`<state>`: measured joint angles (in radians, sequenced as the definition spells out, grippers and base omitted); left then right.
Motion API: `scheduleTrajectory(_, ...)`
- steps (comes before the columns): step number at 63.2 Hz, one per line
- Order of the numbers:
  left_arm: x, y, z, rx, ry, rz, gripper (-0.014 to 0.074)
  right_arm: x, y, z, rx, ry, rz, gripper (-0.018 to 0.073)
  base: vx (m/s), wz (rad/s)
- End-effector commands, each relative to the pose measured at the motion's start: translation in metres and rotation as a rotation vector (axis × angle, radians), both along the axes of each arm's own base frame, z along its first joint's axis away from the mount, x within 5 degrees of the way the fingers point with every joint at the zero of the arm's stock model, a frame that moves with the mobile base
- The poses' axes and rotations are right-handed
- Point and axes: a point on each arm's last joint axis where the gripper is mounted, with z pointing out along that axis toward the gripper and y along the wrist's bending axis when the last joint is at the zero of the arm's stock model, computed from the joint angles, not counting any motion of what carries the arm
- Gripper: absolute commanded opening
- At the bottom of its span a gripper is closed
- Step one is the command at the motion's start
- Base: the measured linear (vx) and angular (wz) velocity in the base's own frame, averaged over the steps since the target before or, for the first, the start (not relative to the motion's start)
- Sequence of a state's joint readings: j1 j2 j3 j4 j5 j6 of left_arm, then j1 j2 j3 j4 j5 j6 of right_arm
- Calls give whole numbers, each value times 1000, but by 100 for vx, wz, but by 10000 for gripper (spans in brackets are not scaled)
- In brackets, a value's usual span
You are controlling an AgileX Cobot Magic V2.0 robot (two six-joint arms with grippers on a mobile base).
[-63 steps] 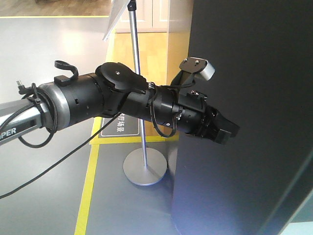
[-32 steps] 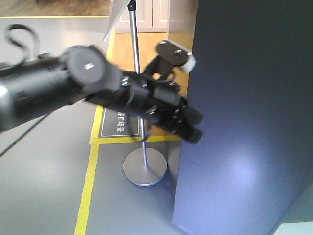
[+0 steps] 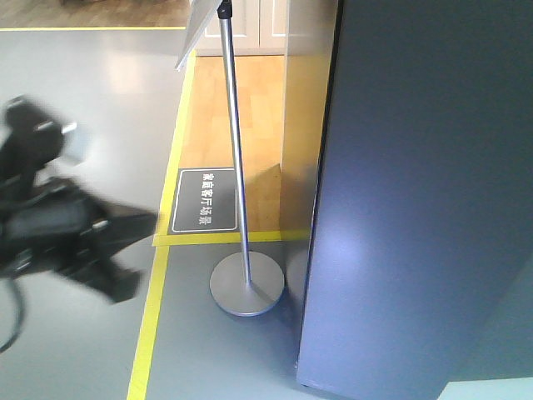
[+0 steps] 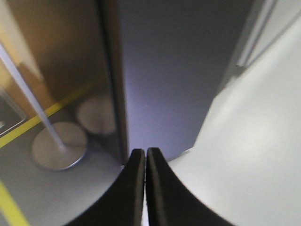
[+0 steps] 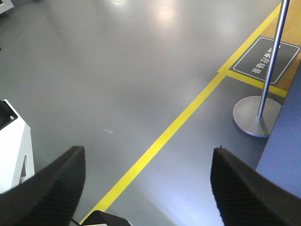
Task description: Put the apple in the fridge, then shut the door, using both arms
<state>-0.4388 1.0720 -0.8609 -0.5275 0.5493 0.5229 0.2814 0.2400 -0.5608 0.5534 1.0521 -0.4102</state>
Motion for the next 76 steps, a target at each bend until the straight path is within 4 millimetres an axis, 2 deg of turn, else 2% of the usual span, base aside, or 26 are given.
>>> scheduleTrajectory(1,-12,21,9,-21,-55,124,-6,3,2,11,60,-53,-16,530,0,0)
scheduleTrajectory(14,-29,45,3,64,-99,238,-6,9,-2,15,70,-101,-80,512,0,0)
scheduleTrajectory(31,-29,47,2,84,-102,240,-6,42,-11,12,-52,-43,-272,404,0,0)
scheduleTrajectory(43,-29,47,2,85,-101,240,-6,76,-19,18,-206,-39,-399,290,0,0)
scheduleTrajectory(63,-29,47,2,85,-101,240,-6,143,-23,20,-316,-95,-614,-6,0,0)
scheduleTrajectory(76,-29,47,2,85,-101,240,-6,193,-21,37,-374,-91,-676,-4,0,0)
